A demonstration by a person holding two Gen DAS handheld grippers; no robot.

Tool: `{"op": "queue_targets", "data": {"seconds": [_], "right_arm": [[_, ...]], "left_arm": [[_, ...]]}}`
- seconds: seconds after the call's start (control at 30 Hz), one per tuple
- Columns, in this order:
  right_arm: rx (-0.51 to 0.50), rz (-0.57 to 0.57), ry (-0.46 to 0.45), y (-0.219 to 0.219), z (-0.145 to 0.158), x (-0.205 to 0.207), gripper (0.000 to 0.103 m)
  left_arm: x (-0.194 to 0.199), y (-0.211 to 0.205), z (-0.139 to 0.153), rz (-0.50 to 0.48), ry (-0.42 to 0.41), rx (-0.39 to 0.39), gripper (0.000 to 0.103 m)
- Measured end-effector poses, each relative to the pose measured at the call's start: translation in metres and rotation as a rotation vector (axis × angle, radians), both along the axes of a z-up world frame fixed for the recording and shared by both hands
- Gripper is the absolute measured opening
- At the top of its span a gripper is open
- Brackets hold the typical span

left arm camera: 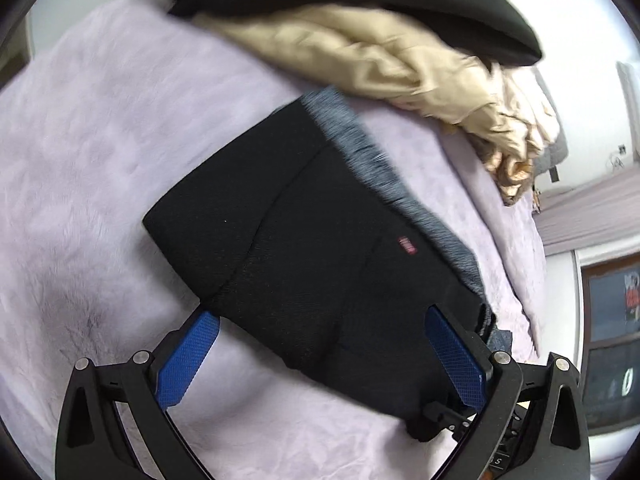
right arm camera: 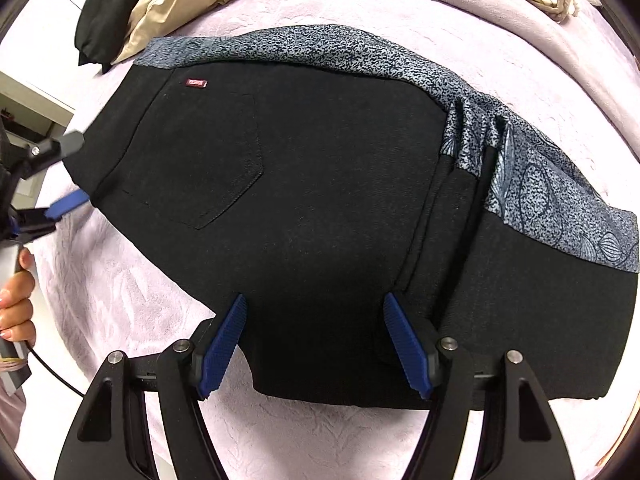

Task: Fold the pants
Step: 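Grasp the pants end with the left gripper while the right gripper holds the middle, then lift the pants end with the left gripper and fold it over toward the right gripper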

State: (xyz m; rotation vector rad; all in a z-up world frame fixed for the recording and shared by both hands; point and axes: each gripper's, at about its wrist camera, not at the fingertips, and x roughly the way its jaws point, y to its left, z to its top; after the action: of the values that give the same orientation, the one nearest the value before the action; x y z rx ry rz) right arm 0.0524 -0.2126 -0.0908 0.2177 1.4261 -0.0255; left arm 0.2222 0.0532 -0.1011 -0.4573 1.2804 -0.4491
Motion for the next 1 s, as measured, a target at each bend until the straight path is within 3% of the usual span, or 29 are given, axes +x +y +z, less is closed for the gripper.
{"op": "queue_targets", "data": {"seconds": [0.07,0.17,0.27,0.3,0.37,0.5,0.67,0.77,0.9,1.0], "right_arm": [[0.009,-0.002,-0.002,-0.003,0.000,-0.001,0.075],[0.014,0.012,0.000,-0.001,-0.001,0.000,0.078],[0.010,0.019,-0.002,0.001,-0.001,0.002,0.078],[0.012,0.017,-0.004,0.001,0.000,0.001,0.078],[0.021,0.006,-0.011,-0.001,0.004,0.001,0.078],[0.068,-0.028,-0.036,-0.009,0.025,0.001,0.078],[0.167,-0.074,-0.106,-0.027,0.068,0.004,0.078],[0.242,-0.093,-0.150,-0.032,0.093,0.015,0.078],[0.337,-0.092,-0.205,-0.030,0.122,0.040,0.078],[0.331,-0.025,-0.222,-0.012,0.133,0.073,0.078]], "left_arm": [[0.003,0.001,-0.004,0.004,-0.012,-0.008,0.102],[0.015,0.005,-0.039,0.024,0.088,0.026,0.102],[0.021,0.004,-0.049,0.029,0.095,0.074,0.100],[0.020,0.001,-0.045,0.031,0.073,0.108,0.085],[0.018,-0.005,-0.034,0.026,0.007,0.234,0.068],[0.006,-0.010,-0.007,0.010,-0.111,0.324,0.039],[-0.023,-0.048,0.025,-0.121,-0.358,0.535,0.035],[-0.038,-0.068,0.030,-0.201,-0.460,0.611,0.035],[-0.049,-0.076,0.034,-0.279,-0.514,0.648,0.035],[-0.059,-0.082,0.040,-0.315,-0.562,0.667,0.035]]}}
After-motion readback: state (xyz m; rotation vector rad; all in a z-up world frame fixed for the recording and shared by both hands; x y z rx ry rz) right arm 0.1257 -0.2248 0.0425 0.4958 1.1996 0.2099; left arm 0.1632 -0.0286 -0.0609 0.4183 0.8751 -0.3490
